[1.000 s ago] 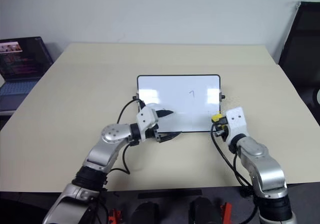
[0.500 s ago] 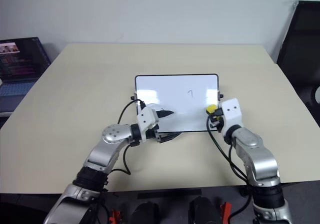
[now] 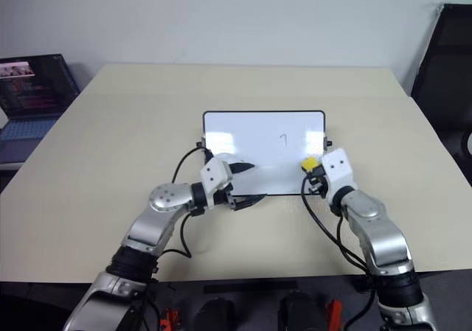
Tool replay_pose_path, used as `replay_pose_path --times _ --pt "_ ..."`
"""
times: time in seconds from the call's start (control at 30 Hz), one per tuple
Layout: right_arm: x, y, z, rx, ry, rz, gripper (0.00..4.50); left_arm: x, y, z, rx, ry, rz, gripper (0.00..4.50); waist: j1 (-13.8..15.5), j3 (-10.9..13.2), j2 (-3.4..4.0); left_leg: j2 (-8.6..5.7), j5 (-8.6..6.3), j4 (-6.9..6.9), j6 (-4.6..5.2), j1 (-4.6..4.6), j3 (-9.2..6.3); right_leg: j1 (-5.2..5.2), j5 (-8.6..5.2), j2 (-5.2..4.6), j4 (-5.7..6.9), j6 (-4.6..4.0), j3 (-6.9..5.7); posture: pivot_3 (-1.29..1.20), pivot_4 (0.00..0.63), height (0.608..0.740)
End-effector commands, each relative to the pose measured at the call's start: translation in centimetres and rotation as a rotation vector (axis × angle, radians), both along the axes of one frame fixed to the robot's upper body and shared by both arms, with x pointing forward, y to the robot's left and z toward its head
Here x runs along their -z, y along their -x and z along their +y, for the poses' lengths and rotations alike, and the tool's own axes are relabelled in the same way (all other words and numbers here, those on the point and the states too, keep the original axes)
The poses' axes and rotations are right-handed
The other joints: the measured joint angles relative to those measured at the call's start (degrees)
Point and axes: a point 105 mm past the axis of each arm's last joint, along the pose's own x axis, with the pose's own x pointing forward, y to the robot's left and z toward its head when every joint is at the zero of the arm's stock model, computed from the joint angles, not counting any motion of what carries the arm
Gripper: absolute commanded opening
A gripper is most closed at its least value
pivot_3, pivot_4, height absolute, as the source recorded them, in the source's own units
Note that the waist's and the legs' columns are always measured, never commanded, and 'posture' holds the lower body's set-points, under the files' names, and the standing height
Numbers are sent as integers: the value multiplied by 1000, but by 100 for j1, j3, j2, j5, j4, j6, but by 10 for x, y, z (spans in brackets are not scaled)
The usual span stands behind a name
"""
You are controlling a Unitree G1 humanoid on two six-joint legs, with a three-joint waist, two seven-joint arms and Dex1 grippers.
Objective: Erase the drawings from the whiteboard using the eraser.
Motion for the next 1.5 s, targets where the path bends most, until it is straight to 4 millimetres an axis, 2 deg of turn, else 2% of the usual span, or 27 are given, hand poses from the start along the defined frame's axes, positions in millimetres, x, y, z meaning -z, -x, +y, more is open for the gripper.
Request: replay_pose_path --times 0.03,0.17,0.27,0.43,0.6,0.77,0.9,1.03,1.17,1.5 --pt "13 8 -7 16 21 73 1165 -14 0 0 0 14 -62 4500 -13 0 0 0 0 0 0 0 1 0 0 0 0 0 0 0 150 740" --pt "17 14 -10 6 31 95 1165 -15 -2 0 -5 16 -65 4500 -11 0 0 0 0 -1 0 -1 0 0 0 1 -3 1 0 0 150 740" --pt "11 14 -13 0 28 77 1165 -15 -2 -2 0 18 -65 4500 -12 0 -1 0 0 -1 0 -2 2 0 0 1 -4 1 0 0 150 740" --pt "-18 3 -7 -5 -85 -62 1165 -16 -2 -3 0 22 -69 4500 -14 2 -1 0 0 -1 0 -4 2 -3 0 2 -4 1 0 0 150 740" --pt "-48 -2 8 -60 -177 -203 1165 -31 -8 -4 -20 61 -120 4500 -8 5 0 0 0 -4 0 -13 2 -11 0 3 -8 1 0 0 150 740" --pt "-61 -16 21 -83 -186 -277 1165 -59 -26 2 -126 106 -261 4500 3 5 -1 -1 0 -4 0 -22 -1 -13 0 2 -12 1 0 0 150 740" --pt "-70 -30 37 -118 -182 -312 1165 -58 -37 10 -193 80 -276 4500 -17 5 0 0 0 -5 0 -15 3 -13 1 3 -8 0 -1 0 150 740" --pt "-76 -42 49 -146 -174 -325 1165 -54 -35 7 -164 71 -267 4500 -1 6 1 2 0 -7 0 -23 1 -18 1 6 -10 0 -2 0 150 740" --pt "-78 -54 51 -151 -135 -326 1165 -52 -34 6 -155 69 -263 4500 6 6 1 0 0 -4 0 -45 1 -33 5 2 -10 -7 -2 0 150 740" --pt "-62 -64 52 -146 -40 -263 1165 -51 -32 7 -149 64 -258 4500 -3 6 2 1 0 -2 0 -41 2 -34 8 2 -1 -12 -2 0 150 740"
